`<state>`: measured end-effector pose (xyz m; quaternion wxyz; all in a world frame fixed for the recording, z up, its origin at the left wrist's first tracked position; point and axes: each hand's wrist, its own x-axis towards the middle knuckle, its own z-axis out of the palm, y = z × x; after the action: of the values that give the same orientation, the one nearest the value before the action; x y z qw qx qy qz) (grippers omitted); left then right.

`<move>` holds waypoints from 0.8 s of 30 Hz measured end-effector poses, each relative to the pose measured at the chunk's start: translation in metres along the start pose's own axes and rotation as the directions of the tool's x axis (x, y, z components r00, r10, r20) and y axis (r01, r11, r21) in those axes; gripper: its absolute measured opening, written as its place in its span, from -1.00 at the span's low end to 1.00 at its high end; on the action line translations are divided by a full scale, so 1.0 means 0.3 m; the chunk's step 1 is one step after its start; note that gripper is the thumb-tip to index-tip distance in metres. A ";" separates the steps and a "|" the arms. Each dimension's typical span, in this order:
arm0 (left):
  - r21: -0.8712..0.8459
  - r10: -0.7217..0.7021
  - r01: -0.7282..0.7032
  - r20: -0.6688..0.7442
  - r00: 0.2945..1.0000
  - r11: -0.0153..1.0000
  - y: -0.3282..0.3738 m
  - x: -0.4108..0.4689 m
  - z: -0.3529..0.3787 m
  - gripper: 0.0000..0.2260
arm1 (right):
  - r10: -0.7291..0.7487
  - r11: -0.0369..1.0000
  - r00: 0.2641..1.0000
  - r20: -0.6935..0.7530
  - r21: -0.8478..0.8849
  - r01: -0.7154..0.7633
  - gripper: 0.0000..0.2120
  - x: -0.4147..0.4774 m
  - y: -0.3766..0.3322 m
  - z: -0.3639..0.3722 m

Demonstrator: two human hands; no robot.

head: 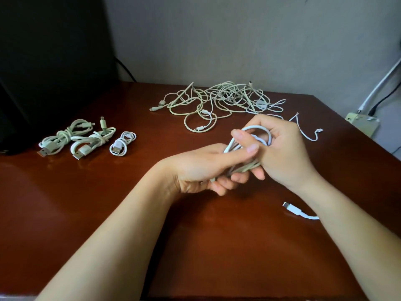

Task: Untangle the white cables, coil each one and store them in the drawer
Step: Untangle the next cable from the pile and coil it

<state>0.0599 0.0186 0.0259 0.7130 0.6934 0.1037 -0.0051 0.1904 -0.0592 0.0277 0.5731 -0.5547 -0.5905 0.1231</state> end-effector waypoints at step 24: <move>-0.315 -0.042 -0.018 -0.180 0.983 0.949 0.038 -0.025 -0.035 -0.40 | 0.133 0.984 0.990 0.041 0.115 -0.137 -0.81 0.033 0.013 -0.053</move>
<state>0.0529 0.0283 0.0382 0.8018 0.5674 0.1731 0.0714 0.2082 -0.0577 0.0350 0.5854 -0.5566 -0.5527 0.2051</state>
